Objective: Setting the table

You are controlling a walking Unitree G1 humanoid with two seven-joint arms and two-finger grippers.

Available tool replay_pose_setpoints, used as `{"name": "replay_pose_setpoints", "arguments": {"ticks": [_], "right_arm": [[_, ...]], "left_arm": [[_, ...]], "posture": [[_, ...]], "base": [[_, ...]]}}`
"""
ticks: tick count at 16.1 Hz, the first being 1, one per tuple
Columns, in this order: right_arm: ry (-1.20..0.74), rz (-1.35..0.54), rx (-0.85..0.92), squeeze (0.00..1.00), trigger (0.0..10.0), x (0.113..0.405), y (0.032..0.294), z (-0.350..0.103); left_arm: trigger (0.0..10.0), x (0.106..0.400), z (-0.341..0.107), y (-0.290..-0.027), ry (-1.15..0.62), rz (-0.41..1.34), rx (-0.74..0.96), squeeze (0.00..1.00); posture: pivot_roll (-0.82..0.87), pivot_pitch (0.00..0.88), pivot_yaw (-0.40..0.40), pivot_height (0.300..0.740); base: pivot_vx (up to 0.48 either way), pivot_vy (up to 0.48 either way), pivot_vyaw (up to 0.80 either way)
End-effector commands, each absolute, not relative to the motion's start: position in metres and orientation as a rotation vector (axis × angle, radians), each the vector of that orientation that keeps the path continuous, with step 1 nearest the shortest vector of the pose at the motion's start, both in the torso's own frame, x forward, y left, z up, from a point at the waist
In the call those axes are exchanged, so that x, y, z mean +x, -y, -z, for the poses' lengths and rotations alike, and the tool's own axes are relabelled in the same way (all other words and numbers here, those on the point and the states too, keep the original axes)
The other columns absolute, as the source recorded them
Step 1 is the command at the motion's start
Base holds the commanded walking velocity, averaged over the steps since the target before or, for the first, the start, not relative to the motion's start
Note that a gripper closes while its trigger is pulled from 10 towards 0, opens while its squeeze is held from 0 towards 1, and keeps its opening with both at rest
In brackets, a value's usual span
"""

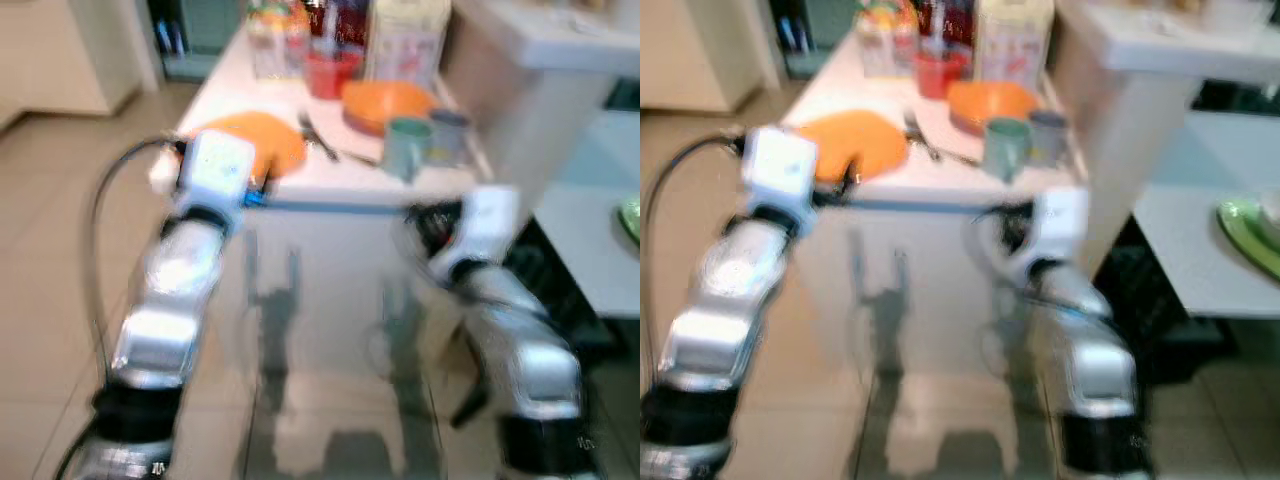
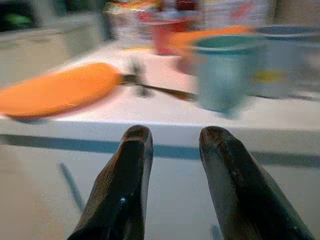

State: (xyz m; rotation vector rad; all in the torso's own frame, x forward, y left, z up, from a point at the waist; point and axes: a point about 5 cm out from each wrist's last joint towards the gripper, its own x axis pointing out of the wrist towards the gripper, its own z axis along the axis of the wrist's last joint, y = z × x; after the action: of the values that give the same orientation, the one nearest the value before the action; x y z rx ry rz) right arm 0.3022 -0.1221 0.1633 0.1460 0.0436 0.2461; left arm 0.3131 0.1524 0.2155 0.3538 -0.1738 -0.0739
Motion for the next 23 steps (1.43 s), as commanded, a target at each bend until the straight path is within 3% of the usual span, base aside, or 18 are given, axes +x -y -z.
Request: {"name": "replay_pose_setpoints", "arguments": {"ticks": [1, 11, 12, 23], "right_arm": [[-0.029, -0.207, 0.132, 0.0, 10.0, 0.303, 0.136, -0.166], [0.09, -0.138, 0.084, 0.0, 10.0, 0.301, 0.143, -0.178], [0.132, -0.128, 0.094, 1.0, 10.0, 0.299, 0.146, -0.182], [0.199, 0.07, 0.028, 1.0, 10.0, 0.291, 0.174, -0.185]], "left_arm": [[10.0, 0.312, -0.22, -0.14, 0.197, 0.113, 0.342, 0.0], [10.0, 0.307, -0.212, -0.13, 0.18, 0.166, 0.332, 0.0], [10.0, 0.306, -0.211, -0.126, 0.178, 0.195, 0.327, 0.0], [10.0, 0.285, -0.203, -0.104, 0.182, 0.469, 0.289, 0.0]], "posture": [[0.03, 0.0, -0.027, 0.74], [0.03, 0.0, -0.03, 0.74], [0.03, 0.0, -0.029, 0.74], [0.02, 0.0, -0.03, 0.74]], "base": [[0.36, 0.0, 0.0], [0.361, 0.0, 0.0], [0.349, 0.0, 0.0], [0.049, 0.0, 0.0]]}}
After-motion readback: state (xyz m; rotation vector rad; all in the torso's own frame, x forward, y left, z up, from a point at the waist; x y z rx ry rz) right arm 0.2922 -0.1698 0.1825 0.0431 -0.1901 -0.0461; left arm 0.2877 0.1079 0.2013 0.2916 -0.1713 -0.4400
